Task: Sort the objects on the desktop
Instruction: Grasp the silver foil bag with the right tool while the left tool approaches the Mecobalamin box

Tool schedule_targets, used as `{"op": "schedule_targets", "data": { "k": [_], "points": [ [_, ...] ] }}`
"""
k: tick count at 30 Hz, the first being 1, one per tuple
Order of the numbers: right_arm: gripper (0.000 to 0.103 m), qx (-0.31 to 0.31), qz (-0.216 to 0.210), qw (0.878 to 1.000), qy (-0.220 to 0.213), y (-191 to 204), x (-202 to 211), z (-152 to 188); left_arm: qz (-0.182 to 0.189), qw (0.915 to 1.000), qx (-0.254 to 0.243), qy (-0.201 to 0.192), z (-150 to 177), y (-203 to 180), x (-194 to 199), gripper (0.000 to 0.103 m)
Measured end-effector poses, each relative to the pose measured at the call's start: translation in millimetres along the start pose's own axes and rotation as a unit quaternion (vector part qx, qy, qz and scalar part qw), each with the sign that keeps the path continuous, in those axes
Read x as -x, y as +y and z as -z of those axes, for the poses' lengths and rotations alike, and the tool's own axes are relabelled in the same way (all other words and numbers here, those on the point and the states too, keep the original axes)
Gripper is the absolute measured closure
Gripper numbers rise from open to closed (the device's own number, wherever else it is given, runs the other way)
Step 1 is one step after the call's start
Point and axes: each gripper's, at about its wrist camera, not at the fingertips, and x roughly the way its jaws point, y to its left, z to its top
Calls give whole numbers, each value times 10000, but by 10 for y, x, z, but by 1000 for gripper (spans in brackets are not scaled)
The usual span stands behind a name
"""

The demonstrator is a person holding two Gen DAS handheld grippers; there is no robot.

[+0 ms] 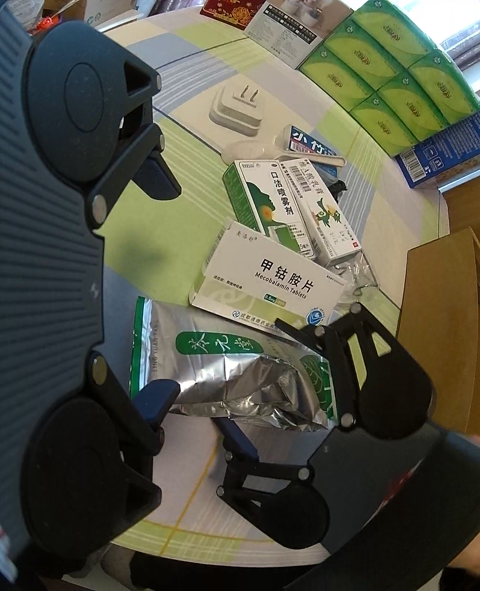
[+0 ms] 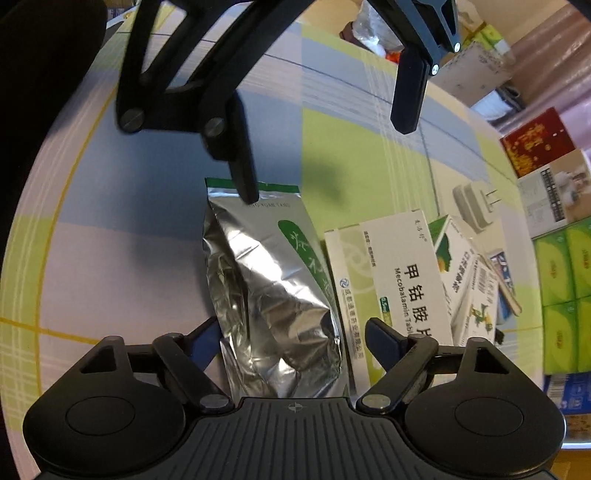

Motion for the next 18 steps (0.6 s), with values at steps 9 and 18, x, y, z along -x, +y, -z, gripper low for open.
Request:
{"op": "schedule_targets", "data": {
  "k": [9, 18],
  "points": [
    [57, -570, -123, 9980, 258, -83, 70, -17, 72, 10000, -42, -25, 42, -37, 6, 2],
    [57, -2578, -34, 9641, 631, -154, 336, 470, -37, 9990, -413, -138, -67, -135, -48, 2]
  ]
}}
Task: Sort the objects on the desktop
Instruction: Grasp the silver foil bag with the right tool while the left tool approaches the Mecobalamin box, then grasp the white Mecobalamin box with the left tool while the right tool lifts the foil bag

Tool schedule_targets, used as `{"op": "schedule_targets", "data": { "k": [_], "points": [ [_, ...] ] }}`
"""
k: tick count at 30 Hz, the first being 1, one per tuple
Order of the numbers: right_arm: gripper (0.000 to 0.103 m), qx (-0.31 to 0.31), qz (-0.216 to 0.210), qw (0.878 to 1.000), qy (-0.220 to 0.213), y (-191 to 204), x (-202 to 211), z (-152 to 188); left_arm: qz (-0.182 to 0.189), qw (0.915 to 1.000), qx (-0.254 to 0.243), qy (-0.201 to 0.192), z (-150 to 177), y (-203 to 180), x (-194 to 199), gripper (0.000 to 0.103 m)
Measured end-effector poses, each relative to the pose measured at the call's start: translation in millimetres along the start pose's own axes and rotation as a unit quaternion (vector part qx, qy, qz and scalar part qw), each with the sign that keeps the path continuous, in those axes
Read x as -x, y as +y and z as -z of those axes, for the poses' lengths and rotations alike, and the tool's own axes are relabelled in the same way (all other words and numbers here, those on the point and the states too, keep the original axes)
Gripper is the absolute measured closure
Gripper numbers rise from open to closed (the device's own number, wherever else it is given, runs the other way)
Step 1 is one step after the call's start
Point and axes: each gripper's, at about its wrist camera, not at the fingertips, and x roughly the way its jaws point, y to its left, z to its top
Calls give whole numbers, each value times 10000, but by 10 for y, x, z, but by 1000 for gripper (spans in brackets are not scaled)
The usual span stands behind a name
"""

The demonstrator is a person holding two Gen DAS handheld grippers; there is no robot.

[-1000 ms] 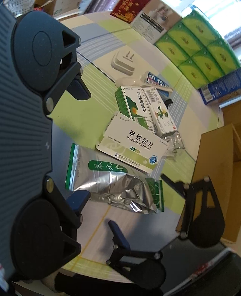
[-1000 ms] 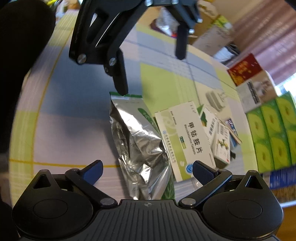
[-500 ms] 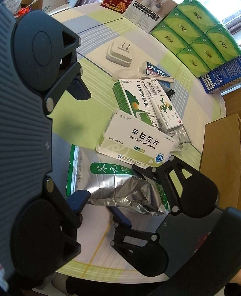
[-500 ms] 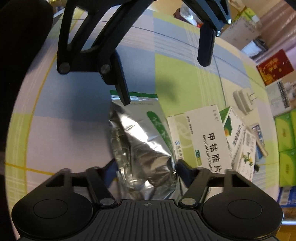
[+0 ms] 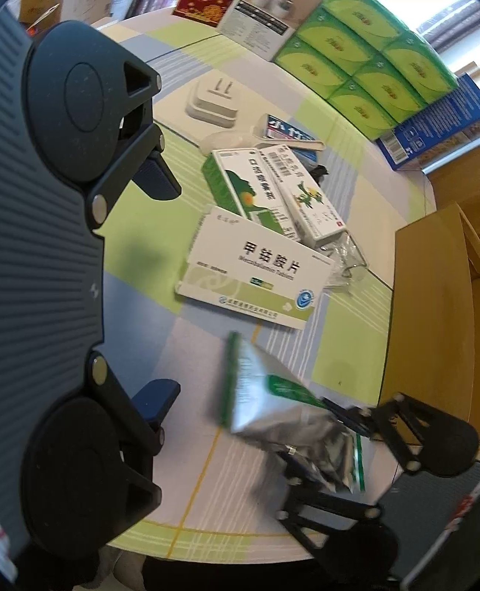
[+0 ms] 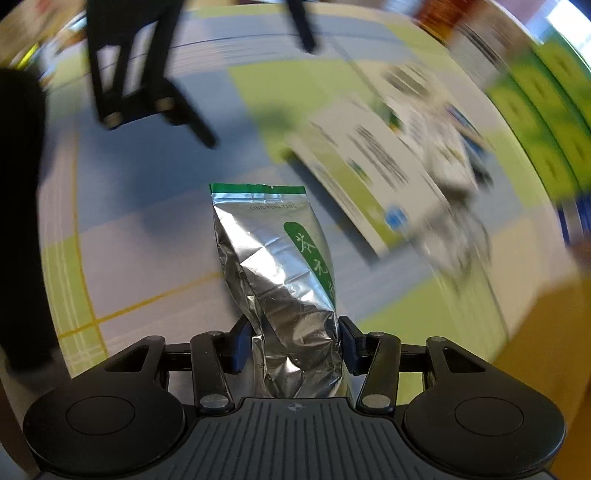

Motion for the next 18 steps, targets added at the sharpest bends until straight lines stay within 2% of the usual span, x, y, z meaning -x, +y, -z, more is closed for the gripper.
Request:
{"op": "schedule_targets", "data": {
  "k": [5, 13, 18],
  "points": [
    [57, -1084, 143, 9940, 55, -253, 81, 88, -138, 9996, -253, -79, -125, -26, -107, 4],
    [57, -1775, 466, 9830, -70, -397, 221, 91, -493, 9968, -624, -128, -328, -117, -388, 9],
    [57, -2099, 488, 9764, -163, -490, 234, 117, -686, 9939, -859, -100, -415, -172, -574, 10]
  ]
}}
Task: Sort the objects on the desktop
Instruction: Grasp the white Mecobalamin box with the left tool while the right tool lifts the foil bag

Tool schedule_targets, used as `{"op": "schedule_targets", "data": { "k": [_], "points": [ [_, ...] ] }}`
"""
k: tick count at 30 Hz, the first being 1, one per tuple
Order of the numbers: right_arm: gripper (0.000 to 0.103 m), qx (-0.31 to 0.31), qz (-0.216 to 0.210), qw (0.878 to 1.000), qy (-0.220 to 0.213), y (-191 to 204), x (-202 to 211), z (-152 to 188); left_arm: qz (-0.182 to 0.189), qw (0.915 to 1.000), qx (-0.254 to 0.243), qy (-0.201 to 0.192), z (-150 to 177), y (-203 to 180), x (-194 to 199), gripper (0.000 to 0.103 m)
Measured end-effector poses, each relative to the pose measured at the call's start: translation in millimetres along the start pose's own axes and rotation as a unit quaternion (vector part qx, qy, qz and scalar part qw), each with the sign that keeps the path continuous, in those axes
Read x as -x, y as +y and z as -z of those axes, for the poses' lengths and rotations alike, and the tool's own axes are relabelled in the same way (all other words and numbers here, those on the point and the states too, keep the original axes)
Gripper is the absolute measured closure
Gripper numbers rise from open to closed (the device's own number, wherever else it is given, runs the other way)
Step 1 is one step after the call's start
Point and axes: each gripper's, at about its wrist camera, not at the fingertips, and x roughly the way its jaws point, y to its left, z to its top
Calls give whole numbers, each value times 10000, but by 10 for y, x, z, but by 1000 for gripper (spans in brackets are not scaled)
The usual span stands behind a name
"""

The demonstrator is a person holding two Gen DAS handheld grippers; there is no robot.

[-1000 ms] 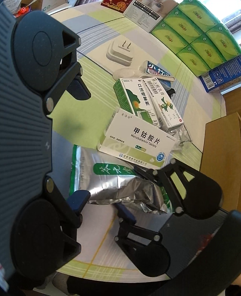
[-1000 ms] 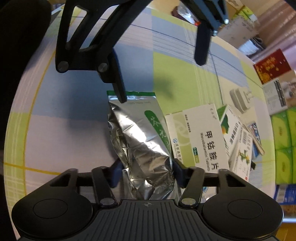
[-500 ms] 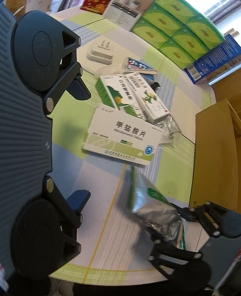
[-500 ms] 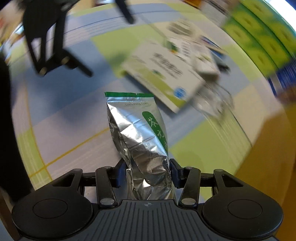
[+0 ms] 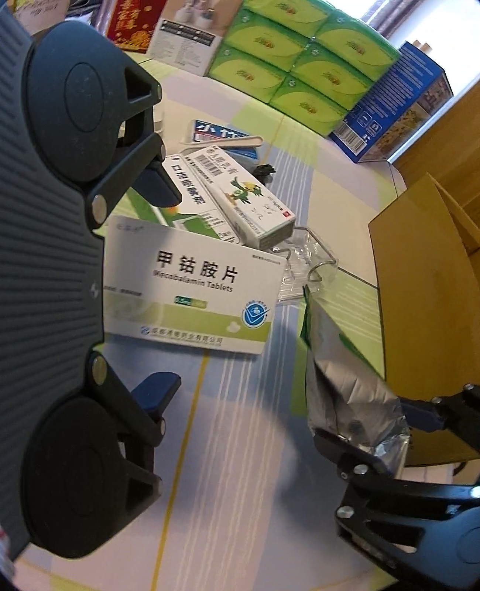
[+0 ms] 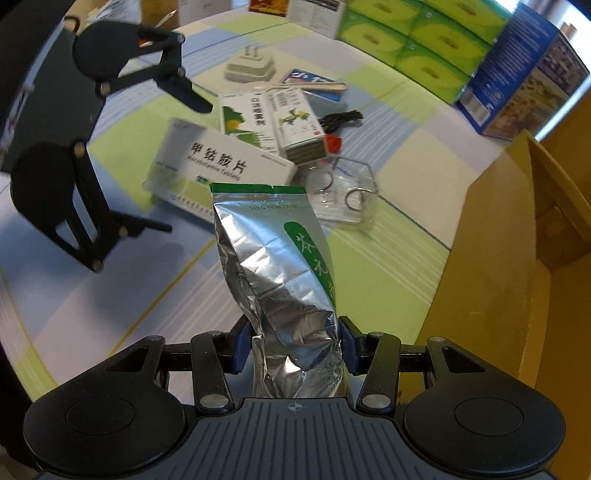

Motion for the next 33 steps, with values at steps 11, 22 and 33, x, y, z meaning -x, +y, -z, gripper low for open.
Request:
{"op": "schedule_targets", "data": {
  "k": [11, 22, 33],
  "points": [
    [57, -718, -44, 9973, -131, -123, -11, 80, -190, 9966, 753, 293, -33, -8, -119, 32],
    [58, -1917, -414, 9805, -89, -91, 160, 540, 615, 9194, 3861, 427, 209, -161, 345, 35],
    [38, -1785, -431, 9830, 78, -32, 42, 552, 334, 9239, 3784, 467, 154, -352, 234, 32]
  ]
}}
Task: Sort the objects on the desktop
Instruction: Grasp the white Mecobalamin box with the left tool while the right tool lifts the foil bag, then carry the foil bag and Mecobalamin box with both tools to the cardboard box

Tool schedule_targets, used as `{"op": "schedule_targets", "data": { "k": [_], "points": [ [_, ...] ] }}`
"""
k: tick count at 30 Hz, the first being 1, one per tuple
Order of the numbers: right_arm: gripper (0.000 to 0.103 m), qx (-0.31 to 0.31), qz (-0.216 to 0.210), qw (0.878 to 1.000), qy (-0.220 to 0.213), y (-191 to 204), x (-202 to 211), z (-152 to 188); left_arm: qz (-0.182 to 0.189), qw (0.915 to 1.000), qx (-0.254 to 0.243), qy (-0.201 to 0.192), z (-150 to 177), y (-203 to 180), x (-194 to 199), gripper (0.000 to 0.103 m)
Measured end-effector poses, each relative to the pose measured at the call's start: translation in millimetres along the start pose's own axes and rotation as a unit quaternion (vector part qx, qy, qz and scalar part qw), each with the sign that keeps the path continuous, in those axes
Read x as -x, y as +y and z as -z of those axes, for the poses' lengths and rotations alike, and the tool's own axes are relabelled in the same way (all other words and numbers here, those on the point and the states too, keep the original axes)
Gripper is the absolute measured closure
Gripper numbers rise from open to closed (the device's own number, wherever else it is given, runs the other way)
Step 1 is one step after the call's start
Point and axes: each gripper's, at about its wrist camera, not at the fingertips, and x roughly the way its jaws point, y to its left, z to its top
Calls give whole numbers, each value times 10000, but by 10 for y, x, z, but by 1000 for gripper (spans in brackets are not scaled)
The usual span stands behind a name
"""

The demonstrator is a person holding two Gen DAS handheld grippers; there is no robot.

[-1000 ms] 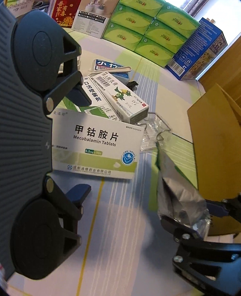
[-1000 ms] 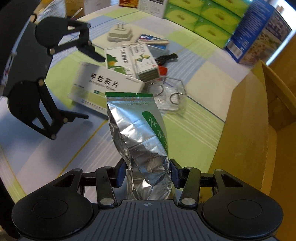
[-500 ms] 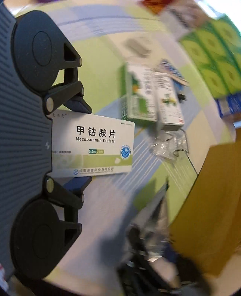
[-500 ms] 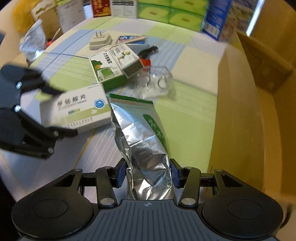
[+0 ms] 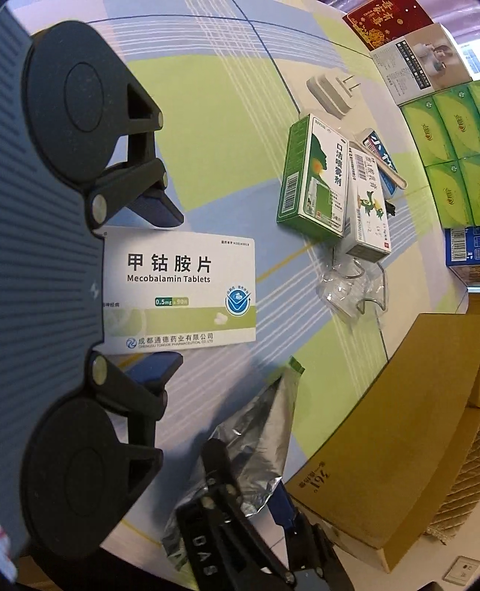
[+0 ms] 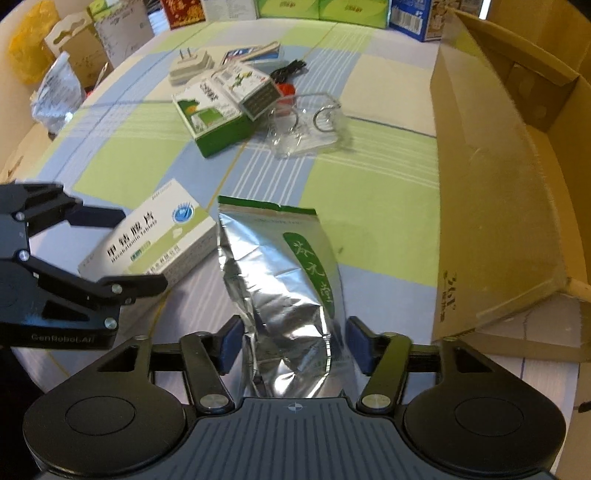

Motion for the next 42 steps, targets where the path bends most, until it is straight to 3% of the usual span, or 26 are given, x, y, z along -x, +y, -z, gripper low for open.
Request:
{"op": "schedule_targets", "data": {
  "k": [9, 16, 27, 42],
  "points": [
    [36, 281, 55, 9996, 83, 69, -158, 64, 0, 9997, 164, 161, 18, 23, -132, 35],
    [55, 205, 124, 9997, -93, 80, -83, 84, -117, 9993, 278, 238, 8, -21, -95, 36],
    [55, -226, -16, 9983, -530, 14, 349, 233, -209, 9965, 806, 78, 58, -129, 307, 36],
    [55, -673, -29, 9923, -1041, -101, 985, 533, 107, 9914, 1279, -252, 141, -521, 807, 36]
  ]
}}
